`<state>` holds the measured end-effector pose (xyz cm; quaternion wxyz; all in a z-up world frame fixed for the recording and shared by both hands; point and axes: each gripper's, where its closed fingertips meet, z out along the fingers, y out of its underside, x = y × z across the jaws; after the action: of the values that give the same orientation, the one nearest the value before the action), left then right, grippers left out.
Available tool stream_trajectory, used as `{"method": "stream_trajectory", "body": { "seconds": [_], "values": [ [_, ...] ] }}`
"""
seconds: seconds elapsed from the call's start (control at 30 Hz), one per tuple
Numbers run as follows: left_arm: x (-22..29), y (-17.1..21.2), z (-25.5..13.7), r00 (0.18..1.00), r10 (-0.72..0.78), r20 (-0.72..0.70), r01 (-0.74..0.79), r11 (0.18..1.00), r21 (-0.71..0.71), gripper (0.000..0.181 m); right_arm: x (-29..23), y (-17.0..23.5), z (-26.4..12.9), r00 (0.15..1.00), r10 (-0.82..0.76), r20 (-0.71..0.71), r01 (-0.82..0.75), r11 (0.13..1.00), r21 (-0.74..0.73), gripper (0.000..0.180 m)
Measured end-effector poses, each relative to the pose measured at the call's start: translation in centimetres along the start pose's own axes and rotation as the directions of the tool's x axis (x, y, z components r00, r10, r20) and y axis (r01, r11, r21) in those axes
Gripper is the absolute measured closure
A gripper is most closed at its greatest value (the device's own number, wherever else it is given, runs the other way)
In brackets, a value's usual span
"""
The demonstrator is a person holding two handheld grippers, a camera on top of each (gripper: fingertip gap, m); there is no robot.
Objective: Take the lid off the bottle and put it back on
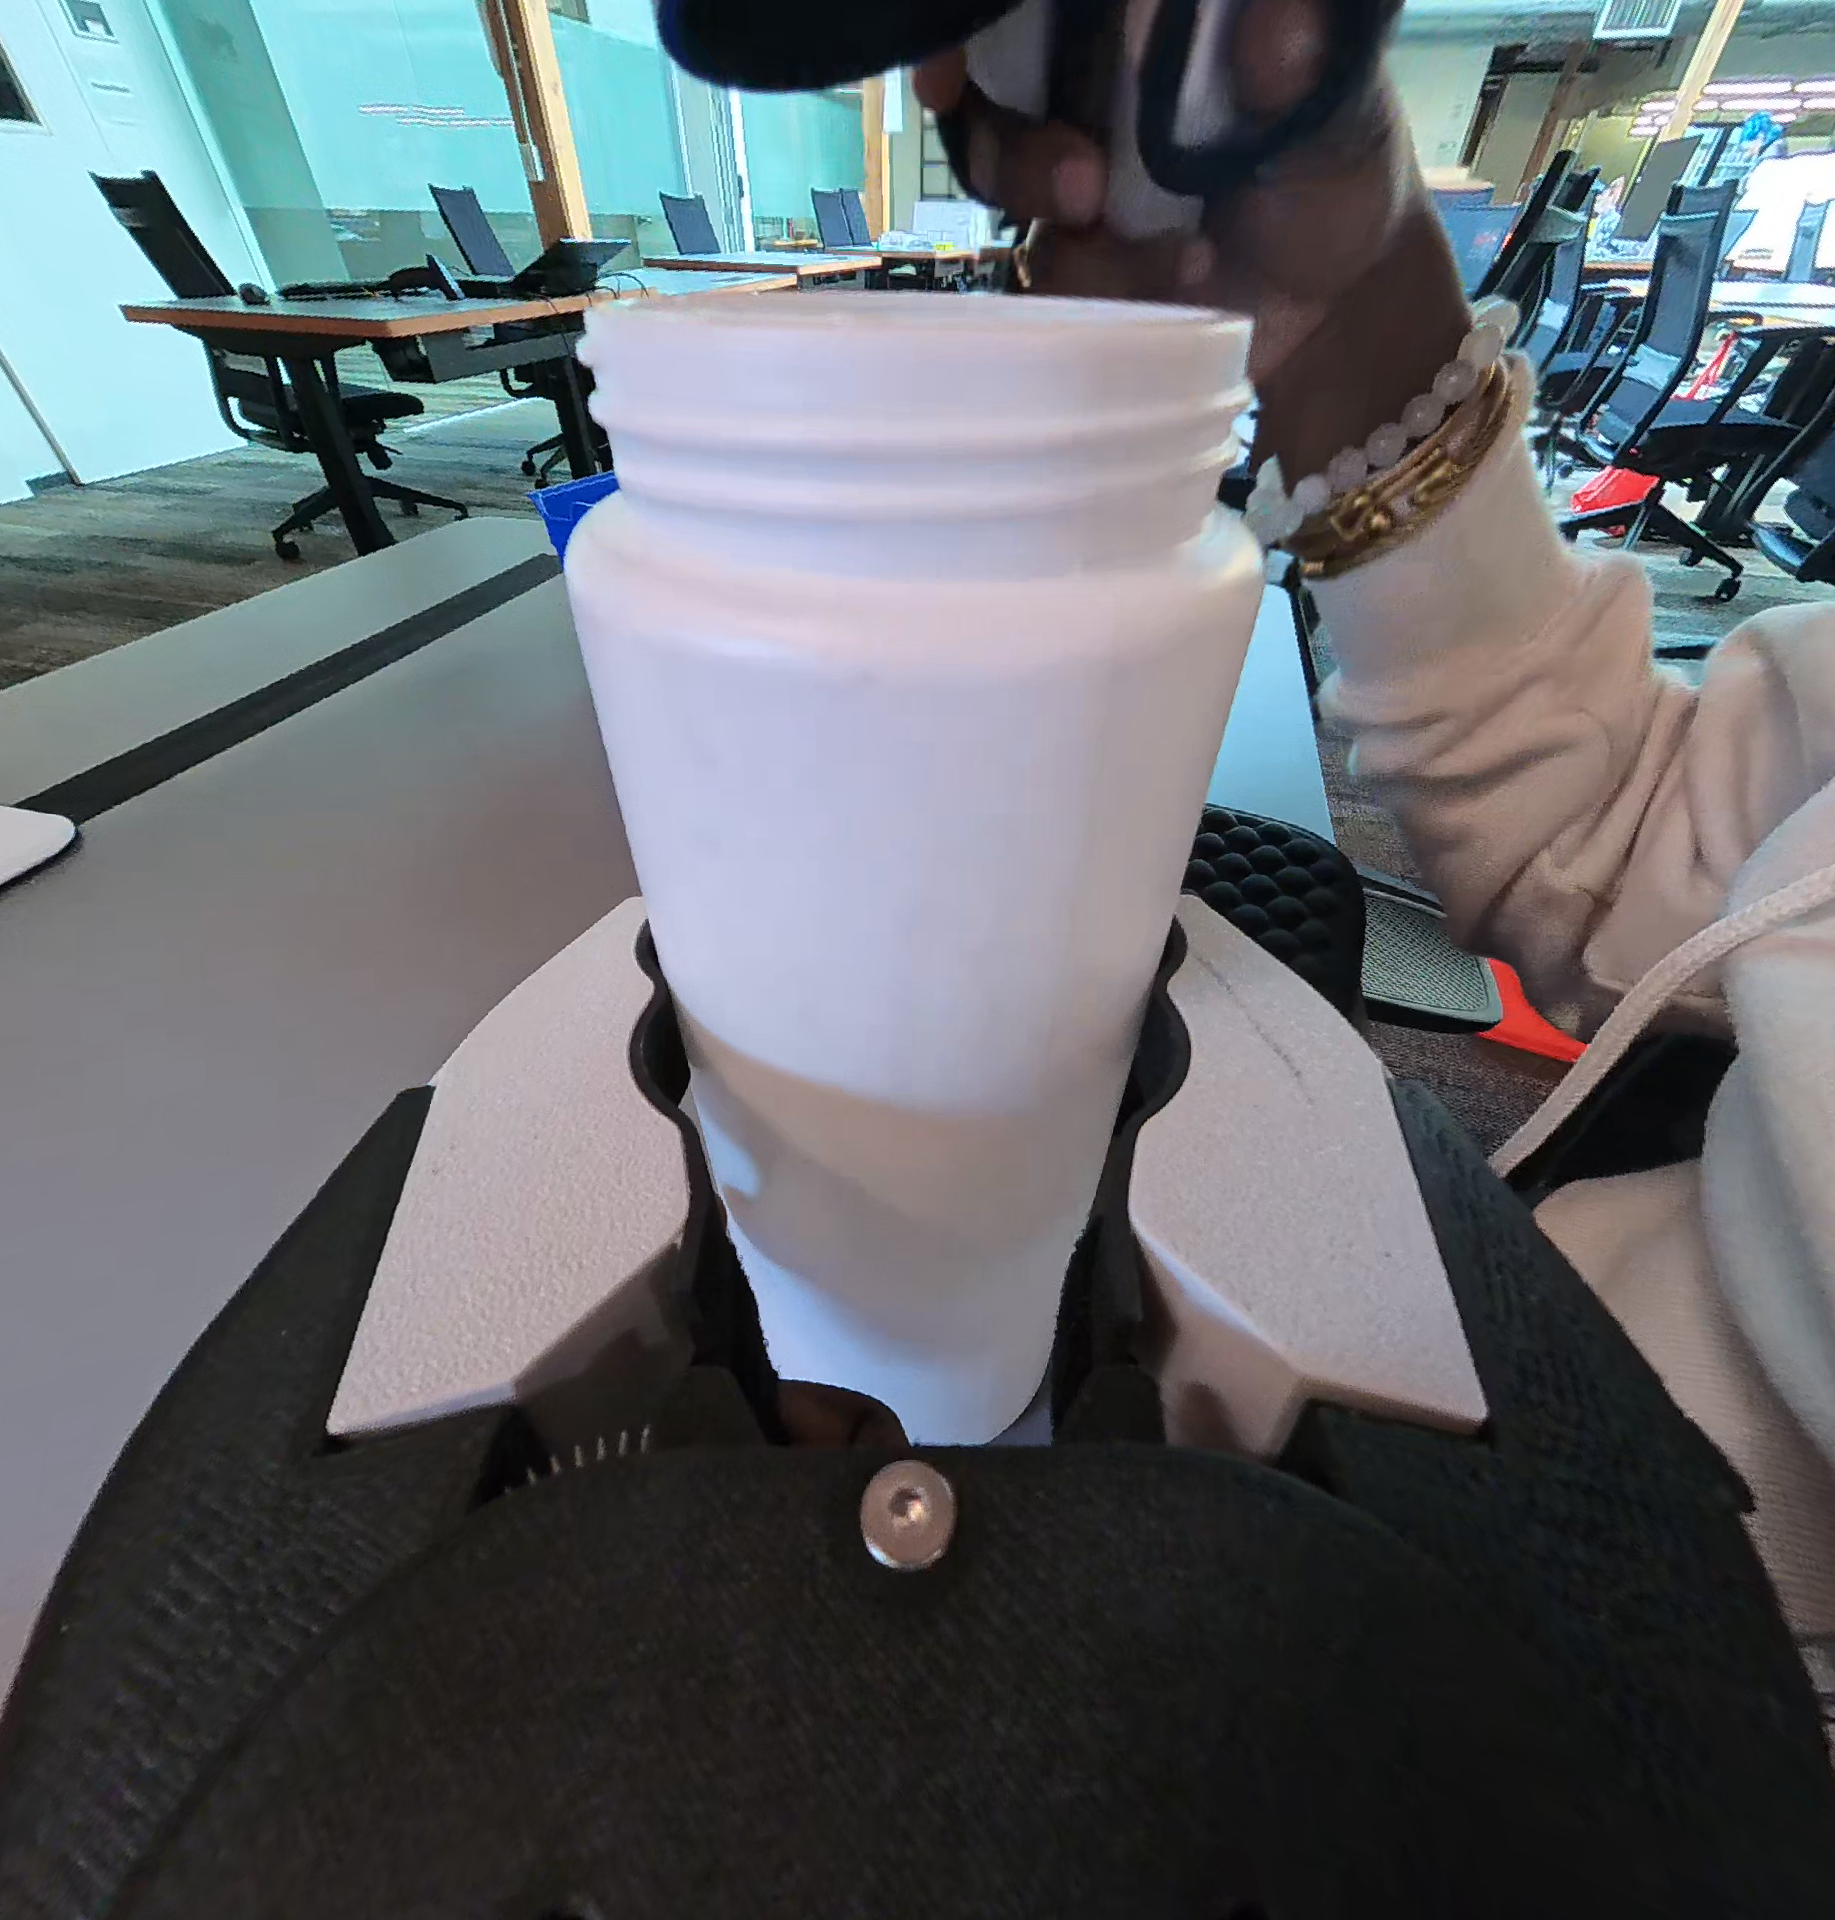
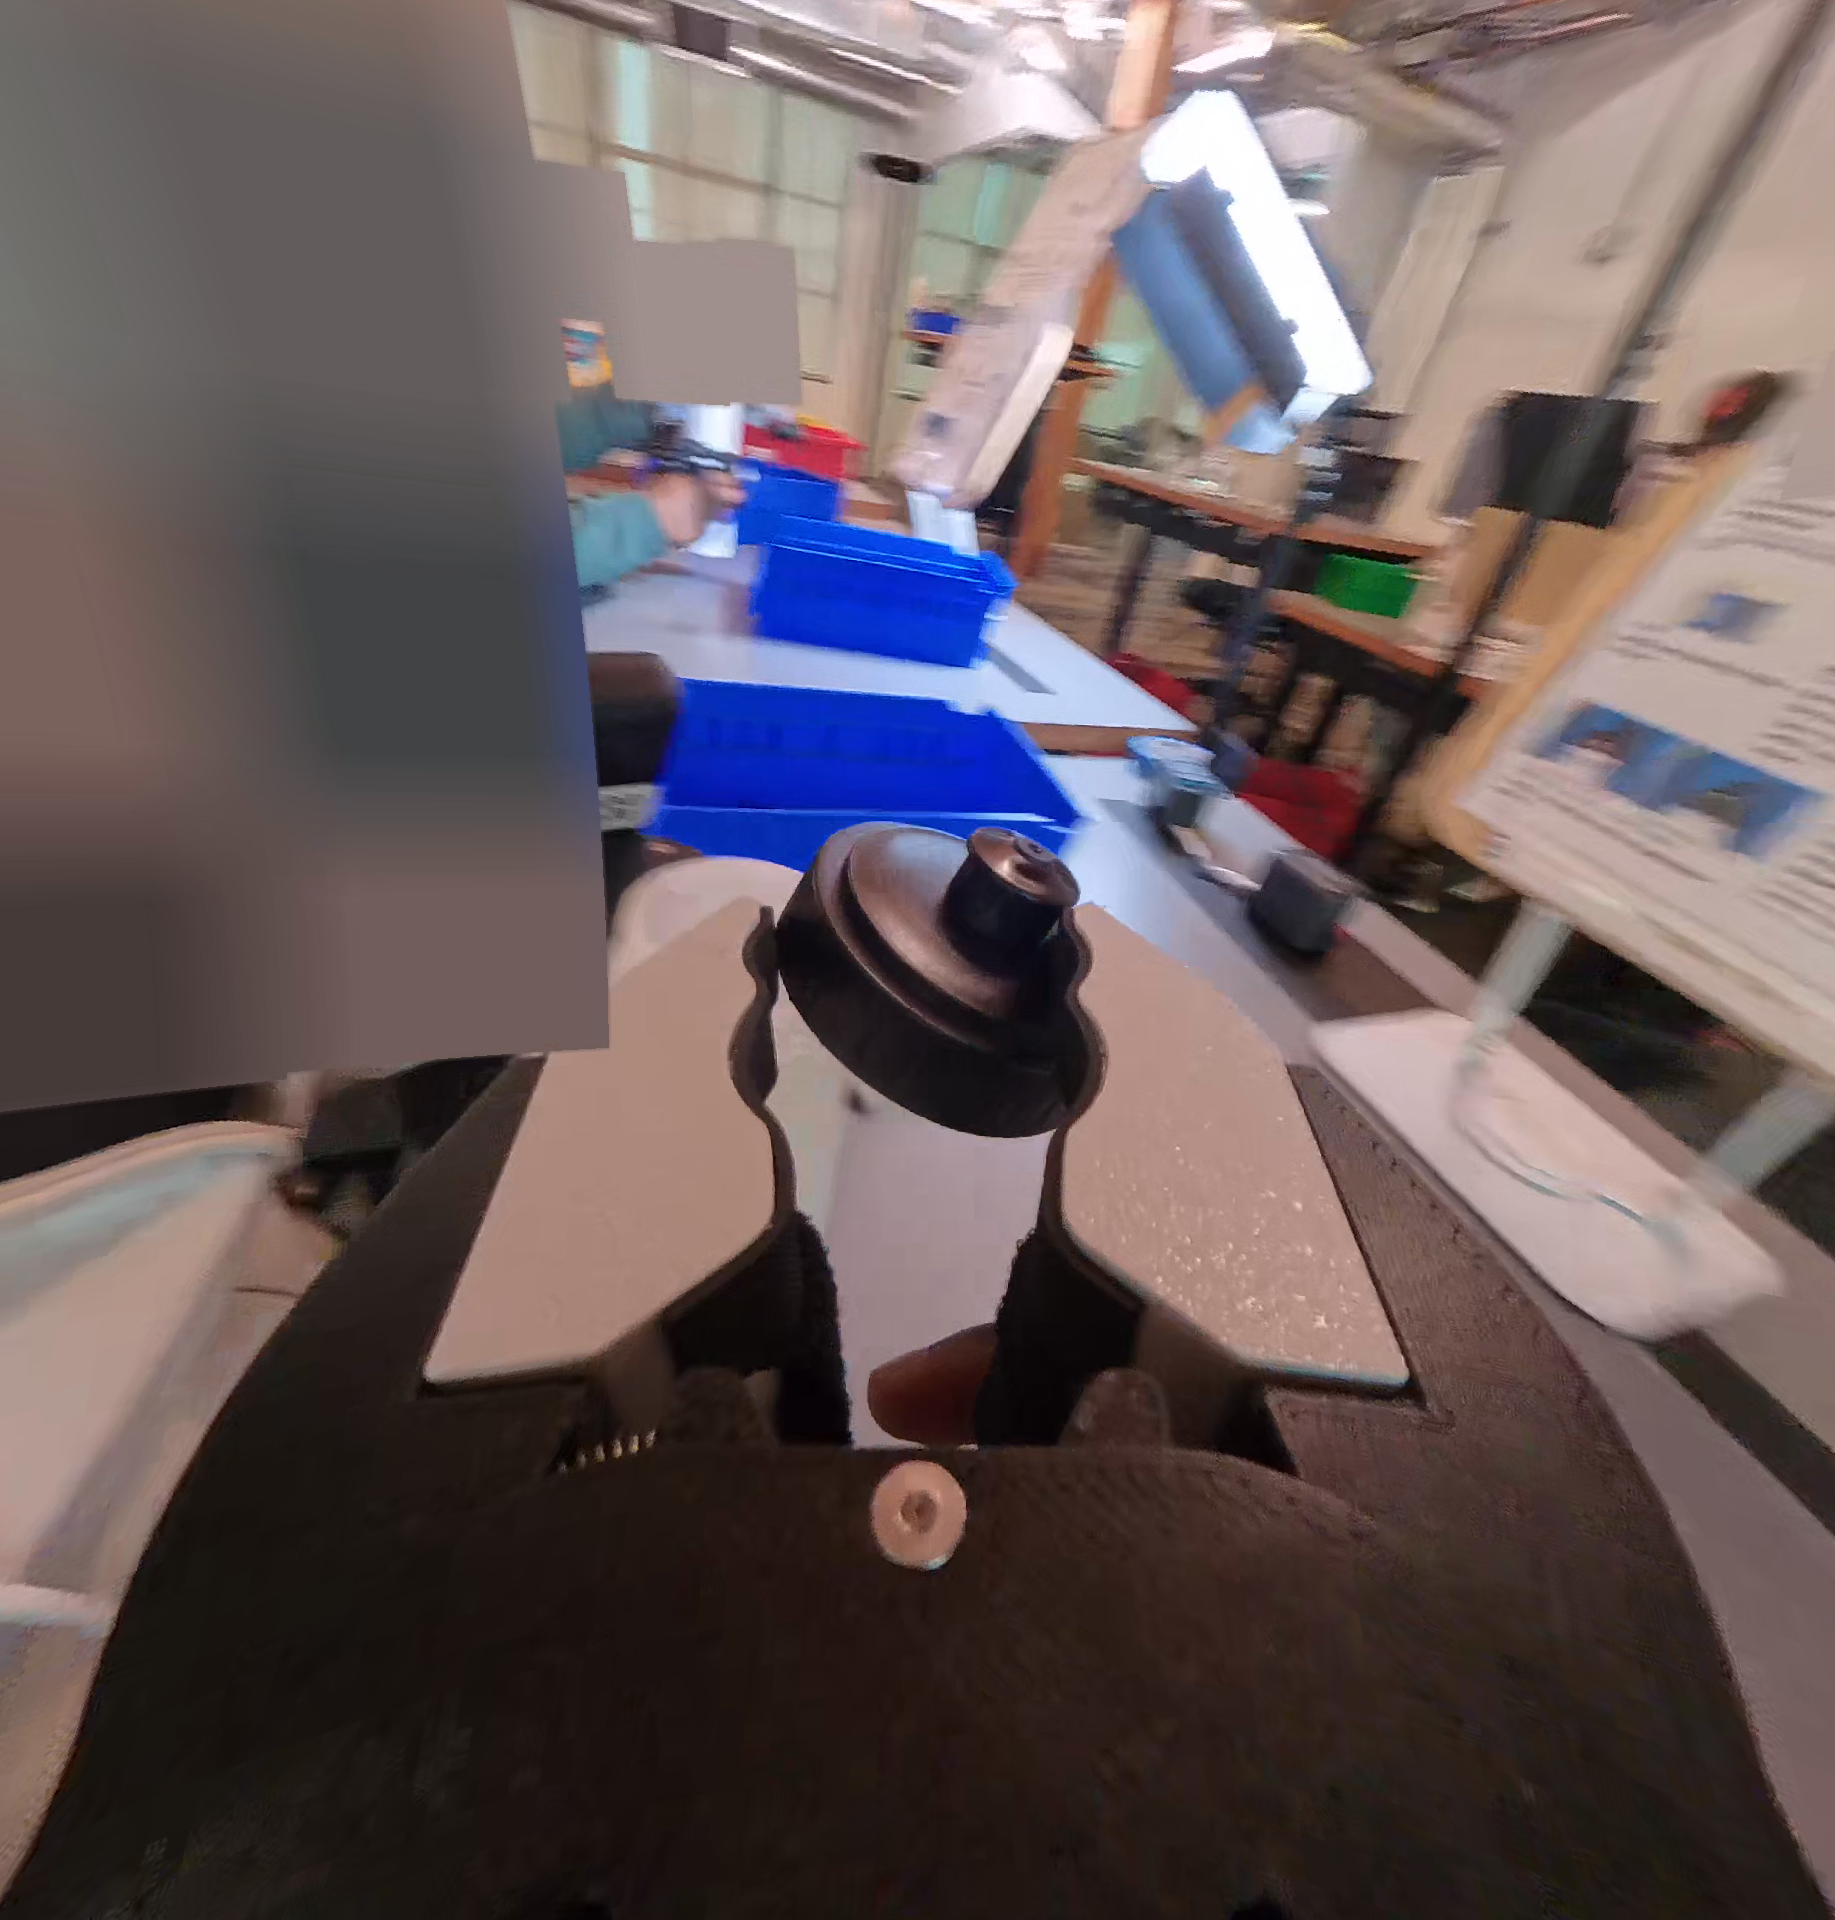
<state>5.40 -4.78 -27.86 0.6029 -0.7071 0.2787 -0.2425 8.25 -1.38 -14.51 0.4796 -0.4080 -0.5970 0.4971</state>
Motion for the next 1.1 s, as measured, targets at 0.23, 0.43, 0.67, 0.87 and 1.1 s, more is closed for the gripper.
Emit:
{"method": "stream_trajectory", "body": {
  "seconds": [0.23, 0.43, 0.67, 0.87, 1.1],
  "values": [
    [-0.2, 0.0, 0.0, 1.000, -0.007, 0.009, 0.007, 1.000, 0.008, 0.094, 17.7, 9.8, -19.2, 0.614, -0.118, -0.781, -0.316, 0.869, -0.380, 0.128],
    [-0.3, -0.1, 0.0, 1.000, -0.008, 0.011, 0.008, 1.000, 0.027, 0.094, 23.5, 21.3, -25.7, 0.410, -0.111, -0.905, -0.621, 0.693, -0.366, 0.127],
    [-0.2, -0.1, -0.1, 1.000, -0.001, 0.003, 0.001, 0.999, 0.045, 0.094, 25.2, 27.5, -26.7, 0.335, -0.147, -0.931, -0.722, 0.594, -0.353, 0.127],
    [-0.2, -0.2, -0.1, 1.000, 0.001, 0.006, -0.001, 0.999, 0.049, 0.094, 24.5, 26.1, -26.8, 0.343, -0.223, -0.912, -0.689, 0.600, -0.406, 0.116],
    [-0.2, -0.2, -0.1, 1.000, 0.002, 0.008, -0.002, 0.998, 0.055, 0.094, 23.1, 21.7, -24.7, 0.369, -0.290, -0.883, -0.582, 0.669, -0.463, 0.114]
  ]
}}
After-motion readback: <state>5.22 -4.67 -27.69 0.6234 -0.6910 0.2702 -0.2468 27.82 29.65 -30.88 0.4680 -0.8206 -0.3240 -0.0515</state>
